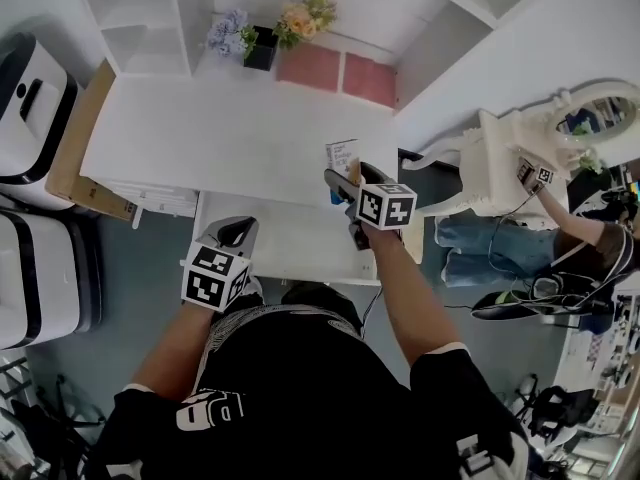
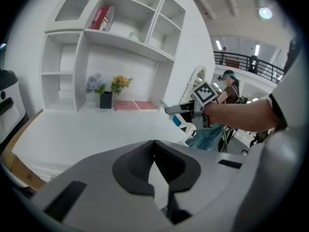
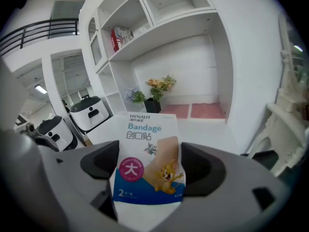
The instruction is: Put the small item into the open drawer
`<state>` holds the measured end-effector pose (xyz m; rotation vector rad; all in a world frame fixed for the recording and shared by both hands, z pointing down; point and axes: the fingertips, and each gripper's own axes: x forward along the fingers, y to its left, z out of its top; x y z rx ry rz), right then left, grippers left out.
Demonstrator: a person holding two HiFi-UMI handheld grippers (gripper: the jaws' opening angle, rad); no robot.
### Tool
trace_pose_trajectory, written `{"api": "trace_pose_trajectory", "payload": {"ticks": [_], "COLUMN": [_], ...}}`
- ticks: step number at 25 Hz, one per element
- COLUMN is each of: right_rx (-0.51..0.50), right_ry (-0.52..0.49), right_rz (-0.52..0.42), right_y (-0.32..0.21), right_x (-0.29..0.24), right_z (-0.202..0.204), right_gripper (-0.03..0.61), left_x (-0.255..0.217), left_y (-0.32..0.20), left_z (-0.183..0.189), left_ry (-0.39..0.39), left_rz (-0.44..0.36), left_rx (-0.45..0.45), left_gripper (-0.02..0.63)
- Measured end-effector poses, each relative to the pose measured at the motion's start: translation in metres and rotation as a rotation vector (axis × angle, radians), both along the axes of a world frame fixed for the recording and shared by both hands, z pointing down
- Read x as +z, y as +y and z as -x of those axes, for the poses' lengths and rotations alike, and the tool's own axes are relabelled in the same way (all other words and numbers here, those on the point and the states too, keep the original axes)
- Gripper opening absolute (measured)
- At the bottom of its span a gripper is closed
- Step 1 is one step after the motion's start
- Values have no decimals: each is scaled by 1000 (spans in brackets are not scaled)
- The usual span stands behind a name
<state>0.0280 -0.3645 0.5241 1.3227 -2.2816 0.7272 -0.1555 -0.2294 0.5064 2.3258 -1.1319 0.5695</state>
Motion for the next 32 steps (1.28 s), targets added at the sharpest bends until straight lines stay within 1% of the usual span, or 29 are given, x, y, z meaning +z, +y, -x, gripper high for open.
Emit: {"api": "trace_pose_trajectory", "payload": {"ticks": [4,7,9,13,16,21,26,32], "right_rx": [25,32,39,57,61,75,68,49], "right_ry": [-41,-42,-43,-53,-34,3,17,23], "right_rz": [-25,-37,-34,-14,10,73,144,204], "right_y": [35,56,68,90,102,120,133,147], "right_x": [-13,-15,-14,-4,9,43,75,101], "right_z": [-1,-5,-8,-18,-28,-41,-45,-43], "right_gripper": [403,403,403,403,403,403,403,403], "left_x": [6,14,17,16,17,32,35,45], "left_y": [7,6,6,10,9,12,11,17], "left_z": [-8,-14,-21,-43,-54,-63,-65,-66], "left_ry": [2,-5,-4,-2,-6,-39,-52,-60], "left_rz": [2,18,29,25,30,60,75,95], "left_rx": [42,60,75,136,169,210,212,210], "left_gripper": [14,14,14,14,14,14,14,14]}}
